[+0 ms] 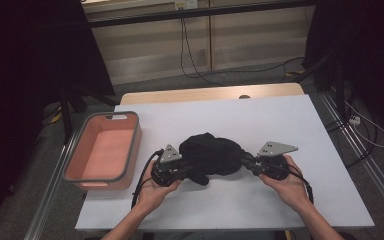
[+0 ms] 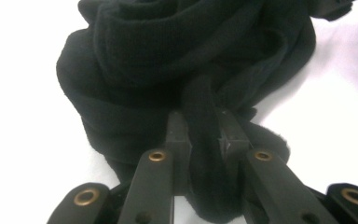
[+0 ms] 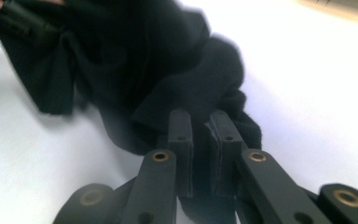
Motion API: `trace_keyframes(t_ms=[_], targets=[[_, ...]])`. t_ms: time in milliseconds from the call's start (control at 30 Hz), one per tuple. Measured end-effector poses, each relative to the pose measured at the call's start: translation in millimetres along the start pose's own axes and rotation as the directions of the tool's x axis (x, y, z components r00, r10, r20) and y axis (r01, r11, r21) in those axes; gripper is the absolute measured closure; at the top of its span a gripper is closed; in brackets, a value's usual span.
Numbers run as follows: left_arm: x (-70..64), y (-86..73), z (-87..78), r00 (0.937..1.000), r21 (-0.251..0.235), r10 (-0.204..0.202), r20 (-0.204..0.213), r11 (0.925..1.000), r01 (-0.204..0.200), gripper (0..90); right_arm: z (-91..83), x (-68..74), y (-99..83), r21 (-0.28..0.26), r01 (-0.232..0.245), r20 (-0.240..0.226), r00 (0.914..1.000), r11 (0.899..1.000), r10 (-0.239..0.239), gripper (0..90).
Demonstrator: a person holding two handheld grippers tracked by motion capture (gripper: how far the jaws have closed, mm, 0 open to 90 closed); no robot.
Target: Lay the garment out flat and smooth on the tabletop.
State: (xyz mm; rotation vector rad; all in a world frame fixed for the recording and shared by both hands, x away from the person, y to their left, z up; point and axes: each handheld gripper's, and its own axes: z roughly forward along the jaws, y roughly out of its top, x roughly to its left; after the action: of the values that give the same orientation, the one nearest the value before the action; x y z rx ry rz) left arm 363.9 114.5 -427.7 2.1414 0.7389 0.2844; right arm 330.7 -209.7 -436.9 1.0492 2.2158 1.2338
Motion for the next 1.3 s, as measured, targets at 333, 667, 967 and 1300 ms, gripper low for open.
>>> trace_keyframes(t_ms=[333, 667, 967, 1300], targets=[[5.5, -3.2, -4.9, 0.9995, -0.012, -0.008, -0.030, 0.9999, 0.008, 67.2, -4.2, 2.0, -0.2, -0.025, -0.010, -0.011, 0.9999, 1.000, 0.010, 53.7], [6.0, 16.3, -7.8, 0.9981, -0.079, 0.016, -0.060, 0.9967, -0.020, 46.3, 9.5, 12.2, 29.5, -0.065, 0.071, -0.012, 0.9973, 0.995, -0.072, 38.4], [16.0, 33.8, 13.0, 0.9967, -0.091, -0.042, -0.070, 0.9953, 0.035, 63.9, 42.2, 19.9, 65.2, -0.123, 0.078, -0.045, 0.9954, 0.989, -0.084, 83.9], [24.6, 47.9, -12.9, 0.9961, -0.183, -0.083, -0.030, 0.9801, 0.076, 87.9, -4.1, -10.5, 72.8, -0.248, 0.030, 0.061, 0.9980, 0.968, -0.016, 88.7]])
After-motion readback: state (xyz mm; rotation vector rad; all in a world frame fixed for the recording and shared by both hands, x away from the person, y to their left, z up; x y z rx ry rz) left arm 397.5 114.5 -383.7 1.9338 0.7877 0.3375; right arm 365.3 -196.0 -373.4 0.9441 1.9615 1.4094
